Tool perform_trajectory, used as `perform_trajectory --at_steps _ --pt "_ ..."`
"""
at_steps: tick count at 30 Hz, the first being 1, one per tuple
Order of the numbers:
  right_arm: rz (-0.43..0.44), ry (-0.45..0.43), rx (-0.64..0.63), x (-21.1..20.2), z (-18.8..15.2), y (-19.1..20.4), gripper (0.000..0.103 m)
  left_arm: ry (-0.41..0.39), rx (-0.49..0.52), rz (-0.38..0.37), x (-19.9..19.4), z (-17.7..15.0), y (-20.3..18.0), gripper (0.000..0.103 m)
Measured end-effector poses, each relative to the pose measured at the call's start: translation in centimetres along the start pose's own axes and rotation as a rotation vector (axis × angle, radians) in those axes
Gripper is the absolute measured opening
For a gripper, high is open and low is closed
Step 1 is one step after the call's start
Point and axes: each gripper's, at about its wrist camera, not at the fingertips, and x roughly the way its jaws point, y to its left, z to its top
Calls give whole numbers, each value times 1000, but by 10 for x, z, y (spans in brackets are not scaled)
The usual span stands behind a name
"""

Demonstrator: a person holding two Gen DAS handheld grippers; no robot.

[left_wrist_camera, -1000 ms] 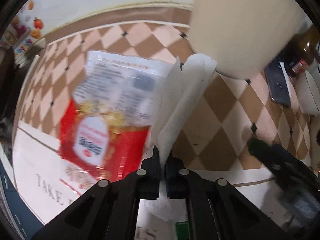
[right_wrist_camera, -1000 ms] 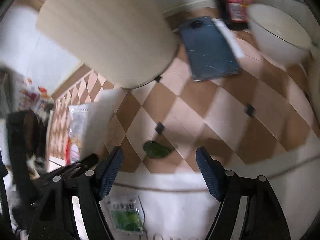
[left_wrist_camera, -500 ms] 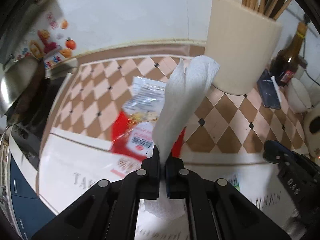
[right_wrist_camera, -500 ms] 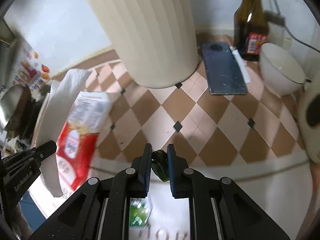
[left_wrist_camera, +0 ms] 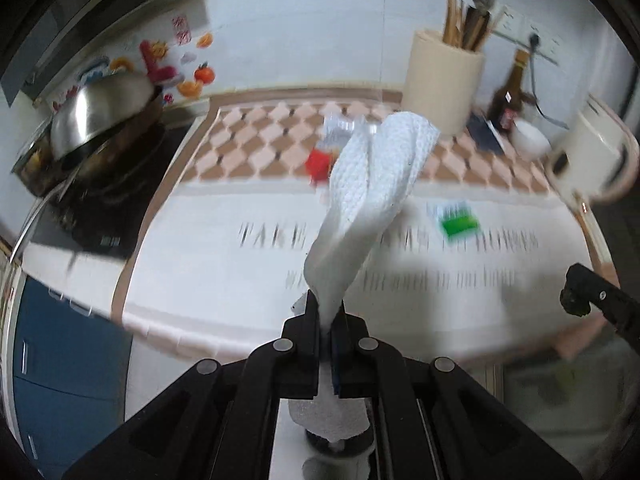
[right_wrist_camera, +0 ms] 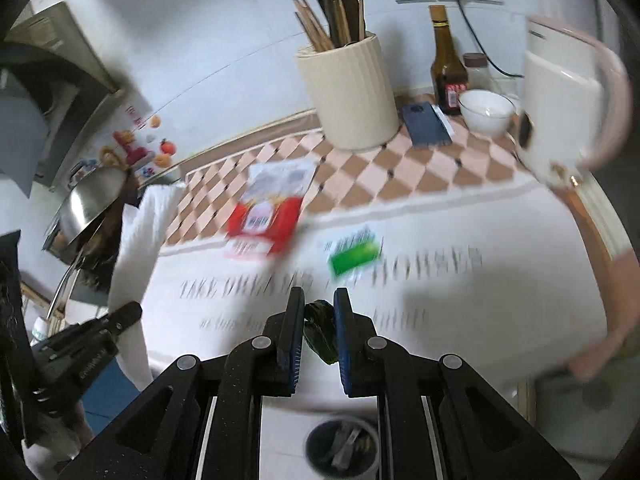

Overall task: Collect trash
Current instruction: 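Carry the paper towel down to the bin and open the left tool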

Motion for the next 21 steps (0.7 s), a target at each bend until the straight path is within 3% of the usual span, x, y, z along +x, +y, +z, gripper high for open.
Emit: perform_trajectory --at_steps 5,10,15,21 --pt "23 78 61 -23 -90 16 15 146 21 -34 10 -83 25 1" --pt "94 245 180 -1 -177 2 15 357 4 -53 63 -164 35 1" --pt "154 420 317 64 -259 -34 15 586 -94 -101 164 -236 36 2" --pt "127 566 355 192 -368 -84 15 843 -233 -192 338 -335 24 2"
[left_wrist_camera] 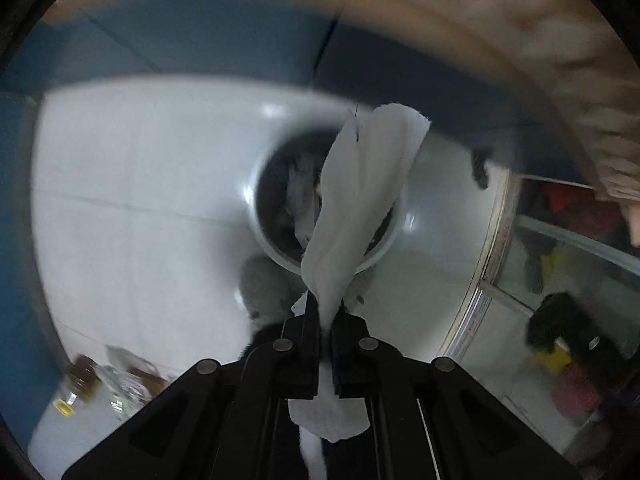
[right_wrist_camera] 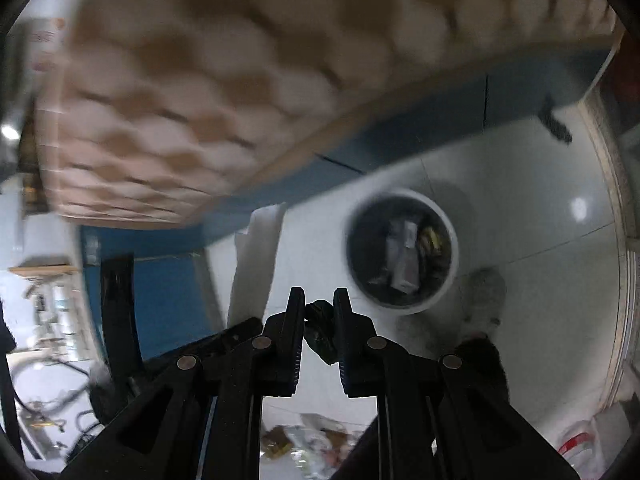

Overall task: Collect trash
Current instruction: 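Carry the paper towel down to the bin and open the left tool, then raise both tools from the bin back toward the counter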

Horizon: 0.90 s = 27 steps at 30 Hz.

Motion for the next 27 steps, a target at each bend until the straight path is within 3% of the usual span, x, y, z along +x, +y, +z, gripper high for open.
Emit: perform_trajectory --at_steps 4,7,13,14,16,17,18,20,22,24,26,27 --pt "-51 73 51 116 10 -67 15 99 -7 5 110 40 7 2" --pt "-87 101 71 178 20 -100 15 147 -9 4 165 63 9 3" --pt "-104 154 85 253 31 -137 17 88 47 8 187 75 0 6" --pt "-112 165 88 258 31 -140 17 71 60 12 184 74 -3 11" --pt "-134 173 88 263 30 -145 18 42 67 24 177 70 0 51" --pt "-146 179 80 264 28 -146 26 27 66 27 172 68 -1 88" --pt "-171 180 67 264 28 -145 43 3 64 29 165 64 -1 99" --pt "-205 166 41 264 25 -140 63 -14 65 44 155 59 0 99" --pt "-255 159 -7 260 22 -131 73 -28 62 66 147 52 4 99" --pt "-294 153 -49 255 21 -122 90 -54 69 89 133 46 4 99" --pt "-345 142 -97 248 18 -109 102 -79 74 108 118 41 12 99" --pt "-373 136 -115 244 17 -104 103 -94 75 117 109 38 13 99"
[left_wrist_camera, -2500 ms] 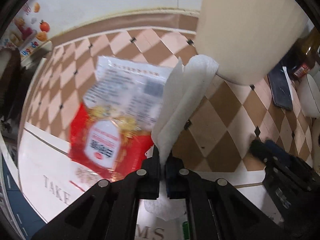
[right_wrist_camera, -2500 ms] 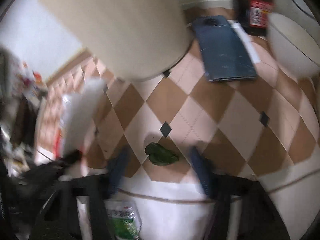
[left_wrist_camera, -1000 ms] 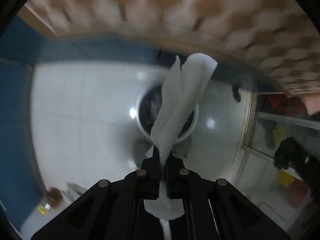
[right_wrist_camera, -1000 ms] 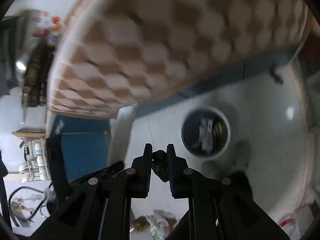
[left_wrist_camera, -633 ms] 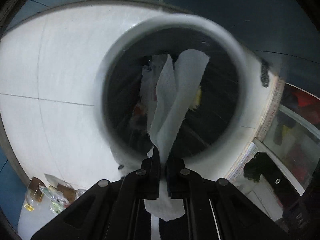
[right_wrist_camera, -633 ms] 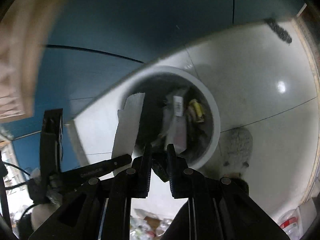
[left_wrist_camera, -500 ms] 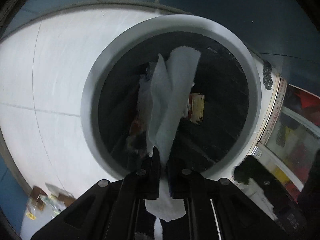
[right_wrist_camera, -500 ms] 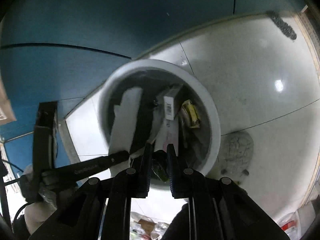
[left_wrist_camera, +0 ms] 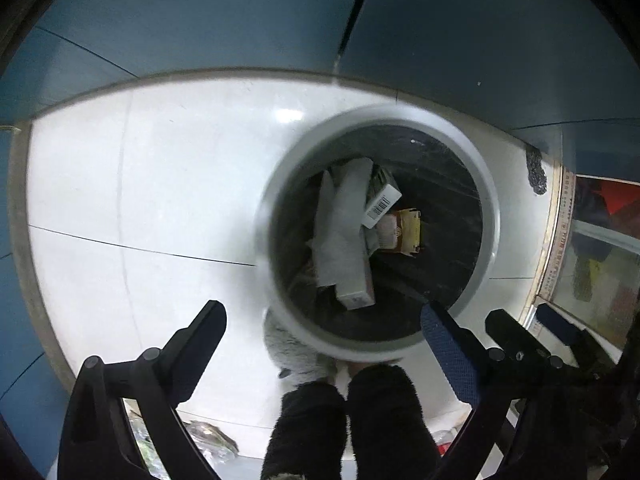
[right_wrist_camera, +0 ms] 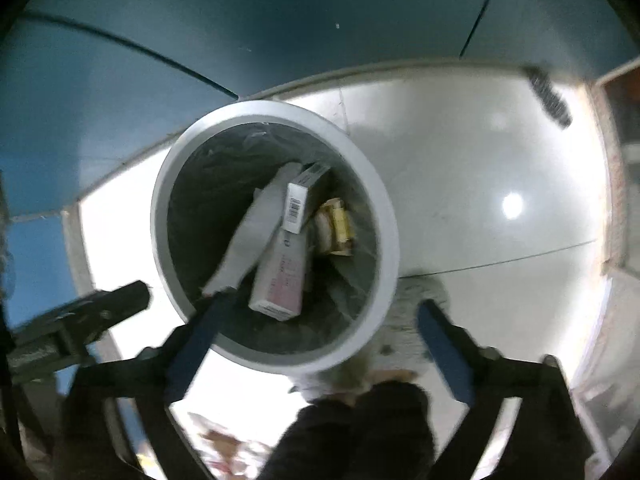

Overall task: Collect trash
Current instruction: 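Raise both tools from the bin back toward the counter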

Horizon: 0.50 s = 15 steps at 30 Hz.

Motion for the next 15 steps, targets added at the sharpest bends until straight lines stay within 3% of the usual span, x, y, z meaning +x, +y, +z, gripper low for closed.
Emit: perform_trajectory --at_steps 7,15 --pt "-100 -49 -75 -64 -24 26 103 -114 18 98 -86 -35 10 99" --pt "-122 -76 -115 -209 -69 59 103 -153 10 100 -222 -100 7 99"
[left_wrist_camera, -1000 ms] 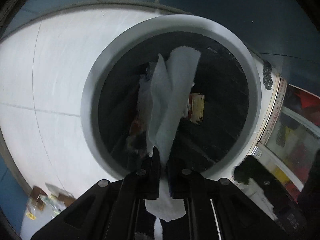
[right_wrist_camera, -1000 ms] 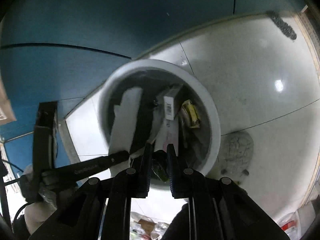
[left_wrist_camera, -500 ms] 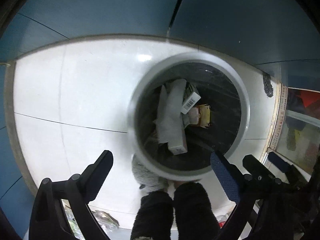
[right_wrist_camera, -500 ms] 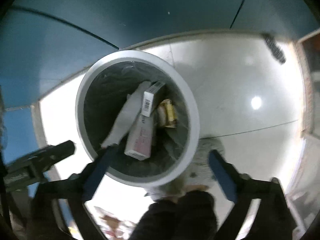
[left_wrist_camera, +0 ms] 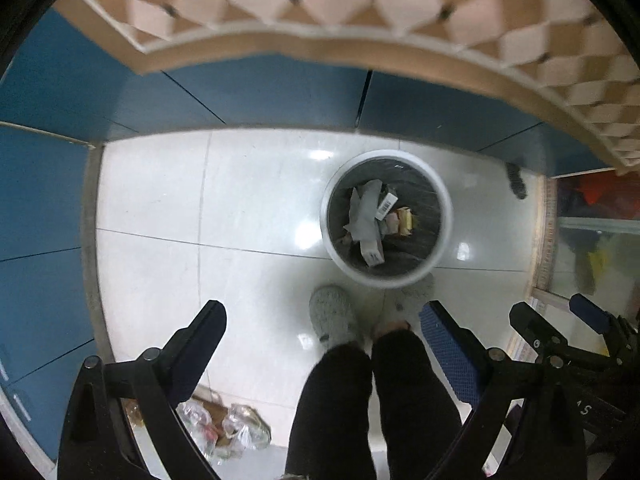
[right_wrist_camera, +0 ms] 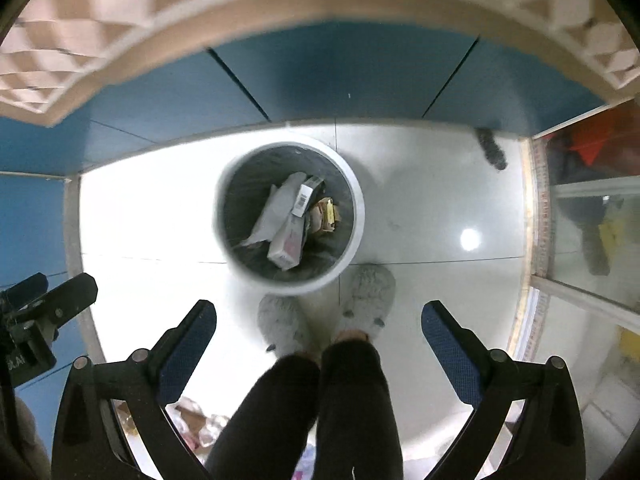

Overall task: Collect trash
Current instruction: 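Raise both tools from the bin back toward the counter, then grasp the red snack bag with the left tool while the right tool grasps the green sachet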

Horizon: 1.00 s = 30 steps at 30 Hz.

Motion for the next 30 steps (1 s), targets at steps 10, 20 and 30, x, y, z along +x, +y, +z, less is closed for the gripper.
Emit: perform_trajectory --at_steps 10,20,30 --pt "131 -175 21 -248 -8 15 103 -258 6 -88 -220 23 4 99" --pt "200 -394 126 -386 136 -29 103 -413 -19 -88 -310 190 -22 99" --pt "63 -322 54 -322 363 -42 101 -254 -217 -105 -258 331 -43 98"
